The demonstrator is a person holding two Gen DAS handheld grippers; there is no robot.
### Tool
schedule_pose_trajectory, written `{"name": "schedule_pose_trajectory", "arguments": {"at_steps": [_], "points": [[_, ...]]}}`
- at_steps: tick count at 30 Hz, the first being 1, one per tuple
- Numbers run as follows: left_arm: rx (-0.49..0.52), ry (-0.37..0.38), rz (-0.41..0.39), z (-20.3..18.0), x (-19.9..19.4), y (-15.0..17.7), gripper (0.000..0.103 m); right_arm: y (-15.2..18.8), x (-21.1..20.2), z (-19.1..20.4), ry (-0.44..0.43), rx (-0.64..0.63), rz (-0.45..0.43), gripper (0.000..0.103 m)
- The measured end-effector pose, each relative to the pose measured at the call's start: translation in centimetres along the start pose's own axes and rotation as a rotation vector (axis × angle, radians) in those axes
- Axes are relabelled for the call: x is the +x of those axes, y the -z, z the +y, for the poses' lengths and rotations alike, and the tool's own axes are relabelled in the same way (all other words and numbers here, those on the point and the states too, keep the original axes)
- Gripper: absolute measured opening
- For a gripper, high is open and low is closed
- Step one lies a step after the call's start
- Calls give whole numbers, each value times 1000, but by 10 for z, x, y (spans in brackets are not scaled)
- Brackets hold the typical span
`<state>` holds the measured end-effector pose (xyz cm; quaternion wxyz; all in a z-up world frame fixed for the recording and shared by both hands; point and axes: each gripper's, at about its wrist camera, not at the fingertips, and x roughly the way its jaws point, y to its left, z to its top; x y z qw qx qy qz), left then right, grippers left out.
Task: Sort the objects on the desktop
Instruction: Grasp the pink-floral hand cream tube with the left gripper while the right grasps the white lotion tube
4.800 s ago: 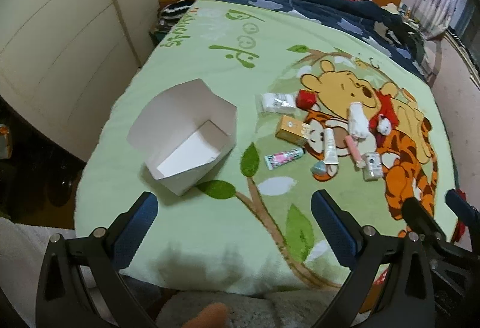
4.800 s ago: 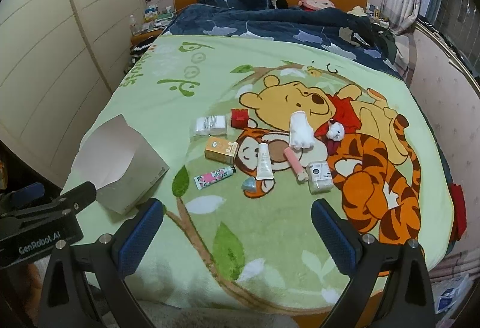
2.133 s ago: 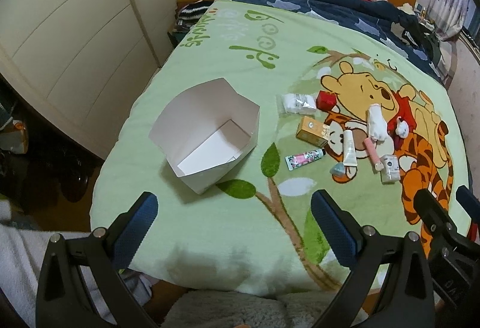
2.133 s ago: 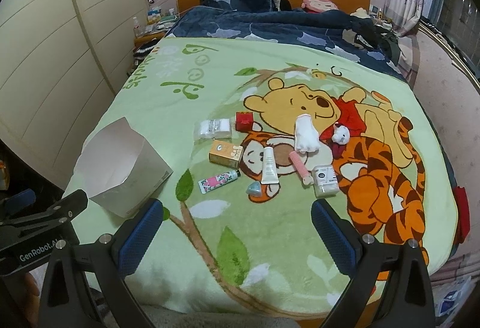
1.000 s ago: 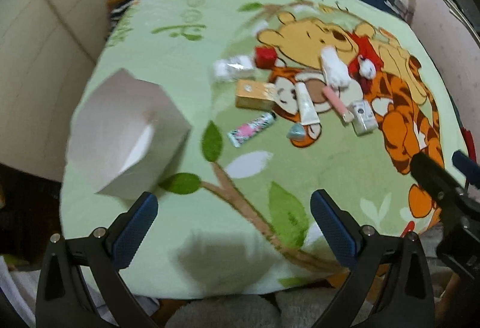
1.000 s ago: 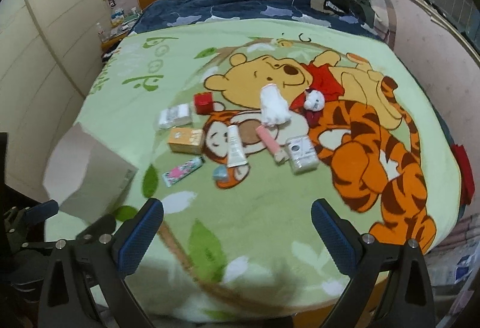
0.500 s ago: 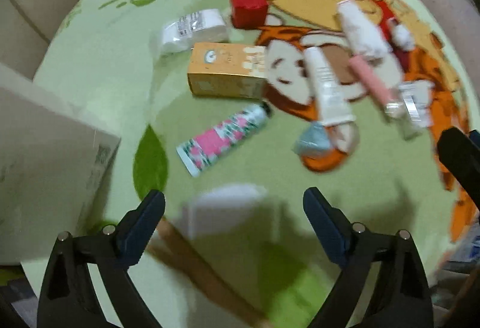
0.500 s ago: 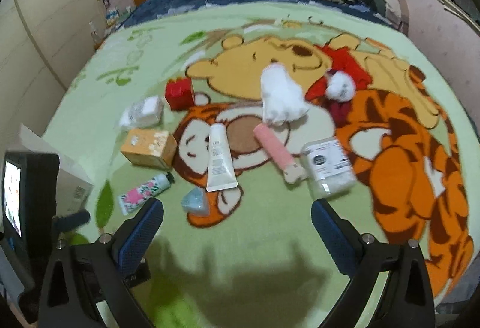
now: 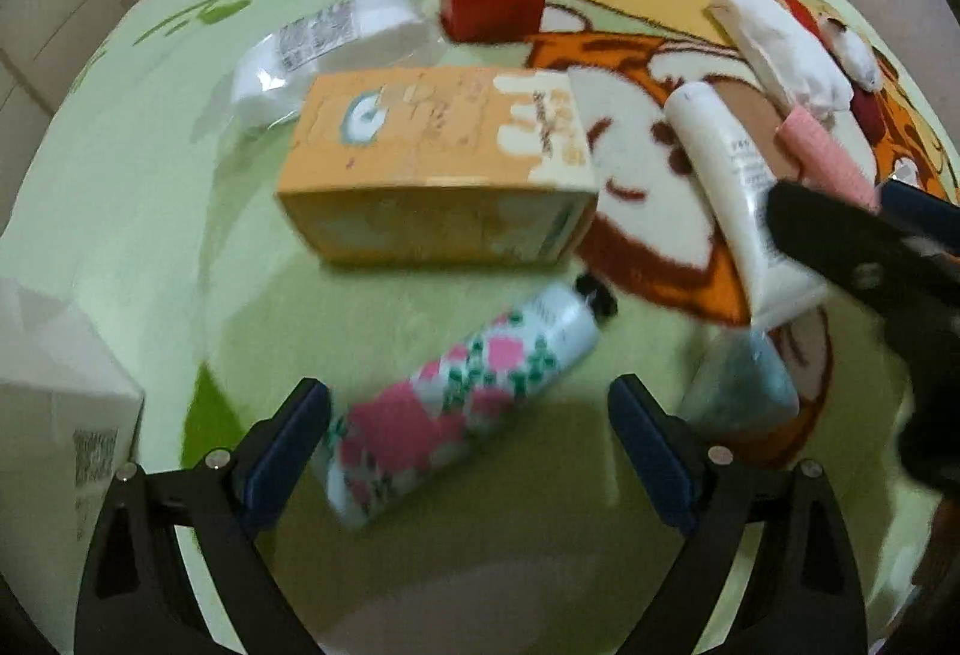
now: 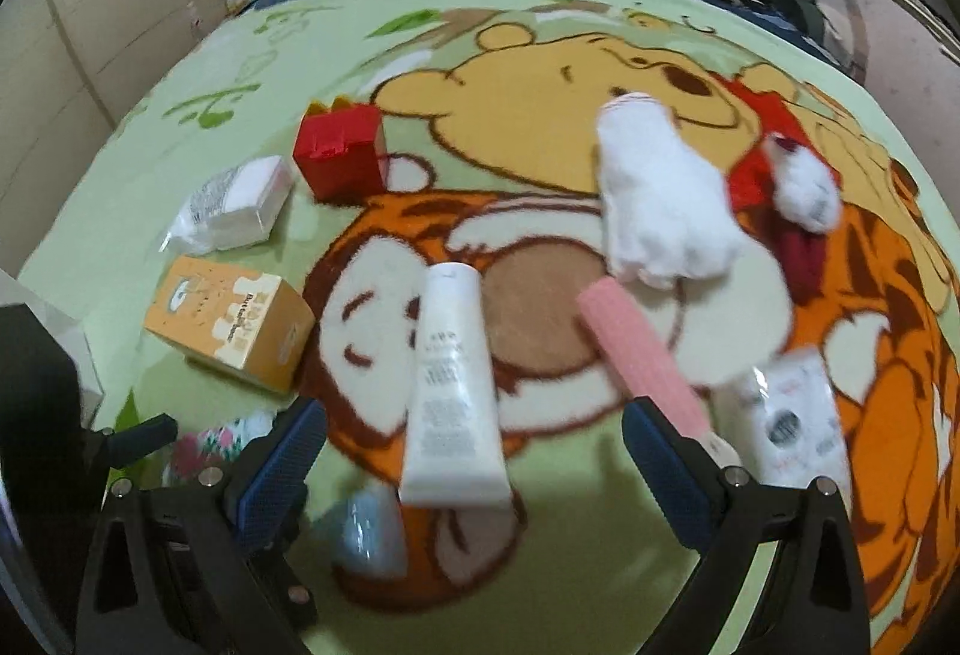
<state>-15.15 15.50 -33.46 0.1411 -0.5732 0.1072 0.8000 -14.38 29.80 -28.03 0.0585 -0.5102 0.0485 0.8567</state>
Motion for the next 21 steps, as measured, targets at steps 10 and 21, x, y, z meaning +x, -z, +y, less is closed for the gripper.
{"name": "schedule_pose_trajectory", "arguments": {"at_steps": [10, 21], "points": [[75, 40, -51, 0, 6, 0, 88, 1, 46, 15, 62, -100, 145, 63], [157, 124, -65, -3, -1, 0, 31, -1, 46, 19, 53, -133, 157, 39]]}}
